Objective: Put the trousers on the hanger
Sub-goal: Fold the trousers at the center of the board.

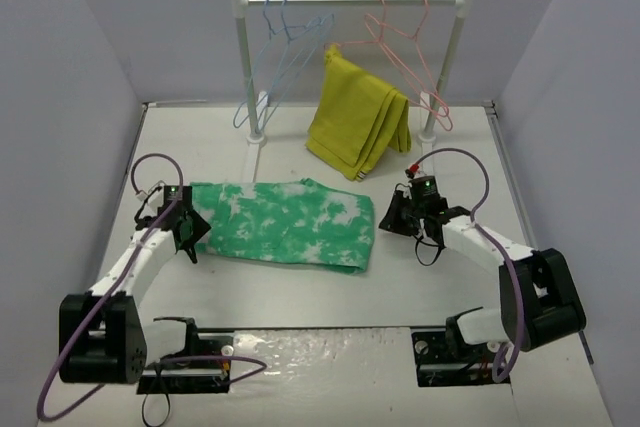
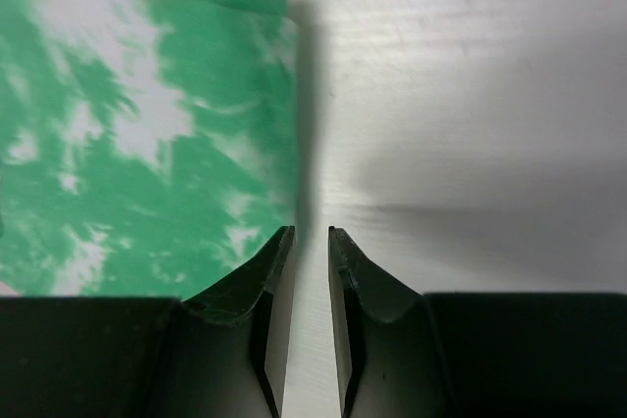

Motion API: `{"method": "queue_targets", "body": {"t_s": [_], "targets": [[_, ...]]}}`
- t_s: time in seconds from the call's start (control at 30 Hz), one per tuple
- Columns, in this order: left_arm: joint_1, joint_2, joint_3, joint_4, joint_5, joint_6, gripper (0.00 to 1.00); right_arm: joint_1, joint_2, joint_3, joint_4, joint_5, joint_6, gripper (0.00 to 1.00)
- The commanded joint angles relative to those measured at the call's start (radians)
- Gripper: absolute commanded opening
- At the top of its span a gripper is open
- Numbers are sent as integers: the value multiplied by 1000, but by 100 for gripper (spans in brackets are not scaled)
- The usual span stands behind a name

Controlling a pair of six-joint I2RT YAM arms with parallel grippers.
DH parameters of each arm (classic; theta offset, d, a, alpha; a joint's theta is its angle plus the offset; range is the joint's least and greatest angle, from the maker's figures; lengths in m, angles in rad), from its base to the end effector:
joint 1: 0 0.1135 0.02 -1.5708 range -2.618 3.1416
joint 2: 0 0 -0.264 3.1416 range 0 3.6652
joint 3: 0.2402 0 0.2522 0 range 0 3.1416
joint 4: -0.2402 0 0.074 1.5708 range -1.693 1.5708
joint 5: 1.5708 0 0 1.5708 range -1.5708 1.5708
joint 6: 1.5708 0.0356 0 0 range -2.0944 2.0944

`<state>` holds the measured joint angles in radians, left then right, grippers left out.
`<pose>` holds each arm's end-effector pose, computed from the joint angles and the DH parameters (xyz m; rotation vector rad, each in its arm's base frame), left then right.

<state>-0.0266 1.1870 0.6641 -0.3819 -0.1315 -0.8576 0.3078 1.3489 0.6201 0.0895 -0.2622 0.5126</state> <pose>0.2309 -0.0015 0.2020 -1.0514 2.2434 -0.2191 0.2560 0.0911 0.1880 0.0828 2.2852 0.7332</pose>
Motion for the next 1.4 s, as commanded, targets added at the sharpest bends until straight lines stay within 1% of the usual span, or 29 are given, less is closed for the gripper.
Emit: {"method": "queue_targets", "body": {"t_s": [0.0, 0.1, 0.2, 0.37, 0.43, 0.47, 0.53, 0.6, 0.77, 0.83, 0.9, 0.93, 1.0, 1.07, 1.1, 1.17, 1.27, 1.37], "targets": [[1, -85, 139, -37, 1, 100, 35, 5, -19, 169, 63, -144, -77, 18], [-8, -82, 168, -46, 16, 123, 38, 5, 55, 196, 174, -266, -59, 16], [-15, -88, 166, -46, 28, 144, 41, 2, 196, 186, 303, -351, -15, 15], [-16, -109, 160, -69, 43, 180, 43, -16, 330, 81, 542, -376, 85, 14], [-17, -117, 161, -81, 38, 202, 44, -33, 355, 40, 589, -352, 89, 13], [-16, -121, 161, -88, 34, 211, 44, -40, 360, 28, 590, -330, 75, 13], [-16, -127, 161, -97, 31, 220, 44, -44, 346, 36, 485, -278, -11, 13], [-16, -129, 161, -100, 32, 223, 44, -41, 319, 71, 380, -247, -56, 13], [-21, -118, 172, -87, 43, 219, 44, 8, 147, 157, 167, -203, -144, 16], [-23, -101, 174, -78, 47, 213, 44, 30, 96, 143, 148, -241, -132, 18], [-25, -90, 173, -71, 51, 207, 44, 48, 78, 124, 140, -264, -118, 18], [-27, -77, 173, -63, 52, 199, 44, 76, 70, 89, 139, -291, -110, 18], [-31, -57, 174, -53, 54, 188, 44, 116, 71, 26, 141, -287, -90, 18], [-32, -42, 177, -46, 58, 186, 44, 165, 73, -30, 160, -278, -62, 18], [-32, -36, 180, -40, 55, 184, 44, 191, 75, -81, 195, -276, -22, 17], [-33, -20, 183, -38, 53, 187, 44, 194, 72, -146, 248, -265, 38, 16], [-33, -5, 189, -37, 54, 189, 44, 195, 54, -207, 255, -153, 104, 15], [-32, 4, 197, -34, 59, 197, 44, 194, 4, -236, 163, 9, 150, 15]]}}
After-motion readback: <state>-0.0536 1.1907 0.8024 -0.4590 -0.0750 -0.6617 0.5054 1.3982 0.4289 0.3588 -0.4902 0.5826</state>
